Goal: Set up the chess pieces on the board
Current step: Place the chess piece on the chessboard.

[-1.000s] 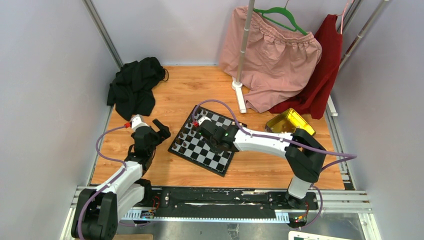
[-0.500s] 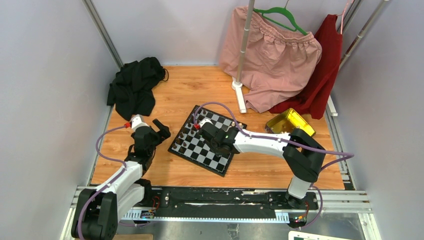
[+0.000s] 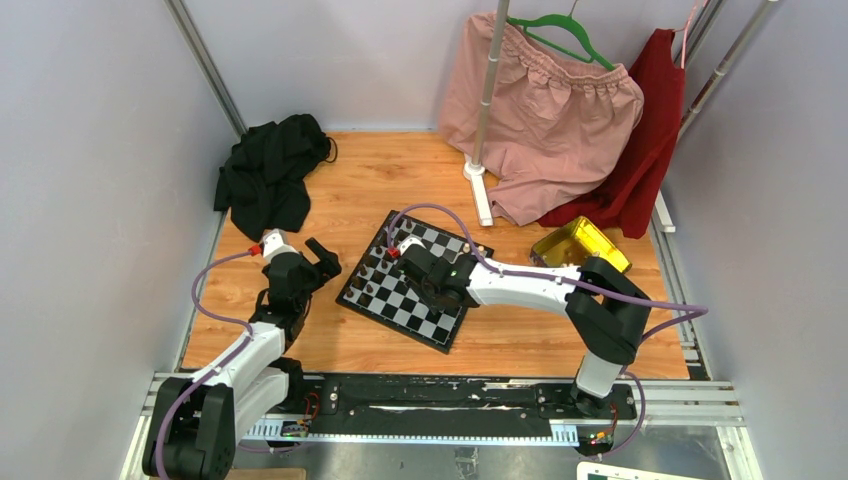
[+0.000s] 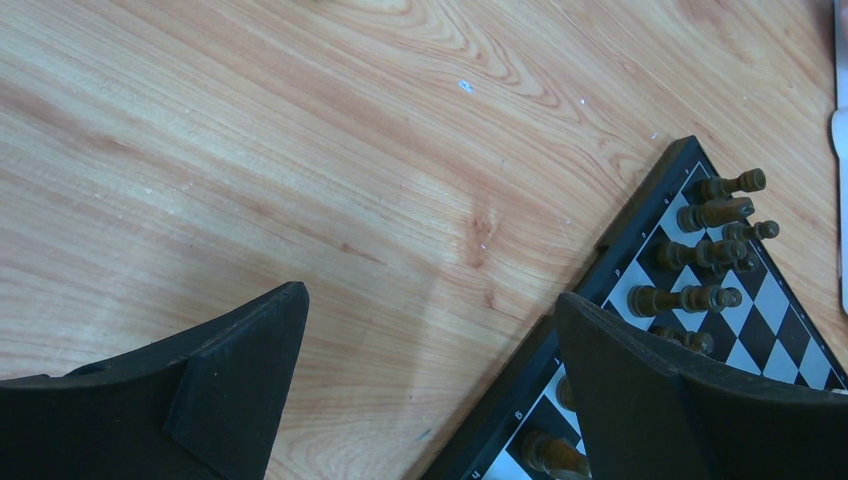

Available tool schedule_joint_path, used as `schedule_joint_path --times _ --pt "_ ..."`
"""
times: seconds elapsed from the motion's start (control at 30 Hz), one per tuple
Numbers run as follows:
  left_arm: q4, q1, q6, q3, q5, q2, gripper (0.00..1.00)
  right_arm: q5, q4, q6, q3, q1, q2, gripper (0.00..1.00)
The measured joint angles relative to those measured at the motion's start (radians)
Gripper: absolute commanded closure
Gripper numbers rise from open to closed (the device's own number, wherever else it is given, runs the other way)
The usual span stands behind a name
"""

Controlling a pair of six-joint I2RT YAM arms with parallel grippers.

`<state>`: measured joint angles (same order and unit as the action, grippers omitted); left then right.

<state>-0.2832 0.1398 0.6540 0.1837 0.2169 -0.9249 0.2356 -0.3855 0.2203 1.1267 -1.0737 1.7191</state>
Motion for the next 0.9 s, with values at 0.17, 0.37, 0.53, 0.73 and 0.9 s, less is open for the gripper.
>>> schedule_joint_path --times 0.17,0.37,0.53,0.73,0.9 --pt "0.0 0.001 -0.001 0.0 0.0 0.0 0.0 0.005 -0.027 -0.005 0.028 -0.011 -0.006 0.67" --pt "0.0 0.001 -0.001 0.0 0.0 0.0 0.0 0.078 -0.064 -0.029 0.124 -0.025 -0.085 0.67" --pt "0.0 0.001 -0.001 0.0 0.0 0.0 0.0 0.146 -0.056 -0.037 0.175 0.079 -0.216 0.67" --pt "0.0 0.001 -0.001 0.0 0.0 0.0 0.0 0.204 -0.046 0.006 0.072 0.418 -0.35 0.67" --pt "0.0 0.001 -0.001 0.0 0.0 0.0 0.0 0.201 -0.055 0.056 -0.075 0.682 -0.392 0.67"
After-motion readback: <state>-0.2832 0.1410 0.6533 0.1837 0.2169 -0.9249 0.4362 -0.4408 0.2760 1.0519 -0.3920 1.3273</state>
